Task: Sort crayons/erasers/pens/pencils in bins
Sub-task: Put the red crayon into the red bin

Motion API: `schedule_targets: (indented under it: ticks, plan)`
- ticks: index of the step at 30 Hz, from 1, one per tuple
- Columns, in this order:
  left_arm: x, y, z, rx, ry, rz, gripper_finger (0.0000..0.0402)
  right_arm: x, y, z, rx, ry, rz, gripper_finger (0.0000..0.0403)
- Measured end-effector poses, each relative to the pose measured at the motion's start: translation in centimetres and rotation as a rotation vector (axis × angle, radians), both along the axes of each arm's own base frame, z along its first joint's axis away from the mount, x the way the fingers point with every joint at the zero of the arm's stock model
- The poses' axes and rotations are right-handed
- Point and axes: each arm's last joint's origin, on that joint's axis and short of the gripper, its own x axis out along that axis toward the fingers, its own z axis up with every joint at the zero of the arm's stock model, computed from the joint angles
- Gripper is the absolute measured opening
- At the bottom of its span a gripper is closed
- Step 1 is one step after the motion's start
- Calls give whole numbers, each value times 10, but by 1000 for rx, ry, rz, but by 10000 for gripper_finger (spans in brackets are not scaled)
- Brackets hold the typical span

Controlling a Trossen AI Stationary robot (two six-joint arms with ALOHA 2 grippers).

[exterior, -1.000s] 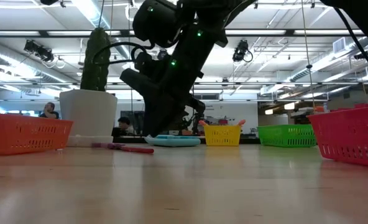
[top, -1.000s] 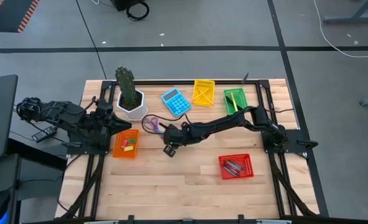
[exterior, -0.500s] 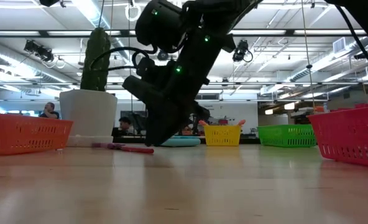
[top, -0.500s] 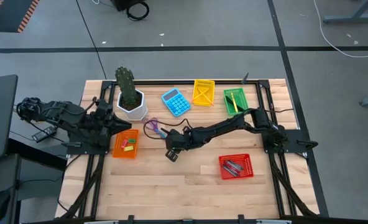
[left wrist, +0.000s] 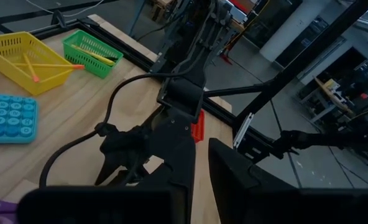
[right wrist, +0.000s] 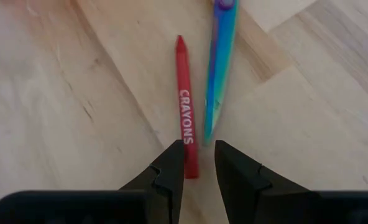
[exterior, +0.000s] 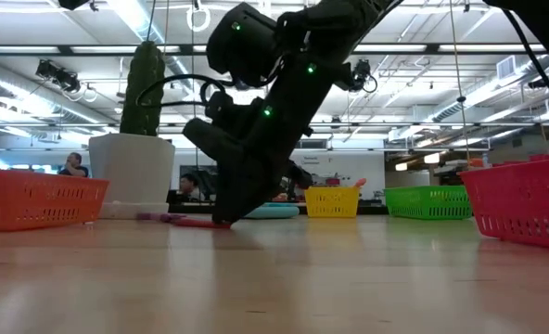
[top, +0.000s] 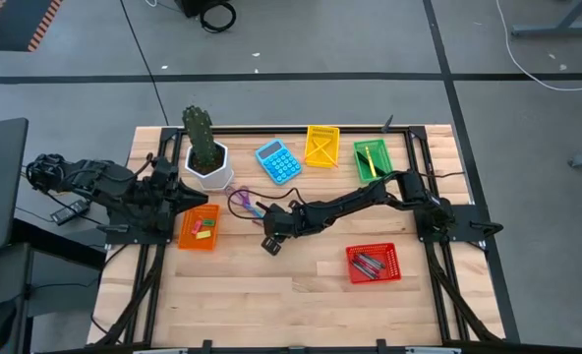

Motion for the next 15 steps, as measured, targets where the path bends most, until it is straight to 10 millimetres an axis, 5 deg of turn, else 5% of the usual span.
schedule_targets:
  ticks: [15]
  plan:
    - [0,0,0,0,0,0,52,-3,2,-6,19,-9,16,97]
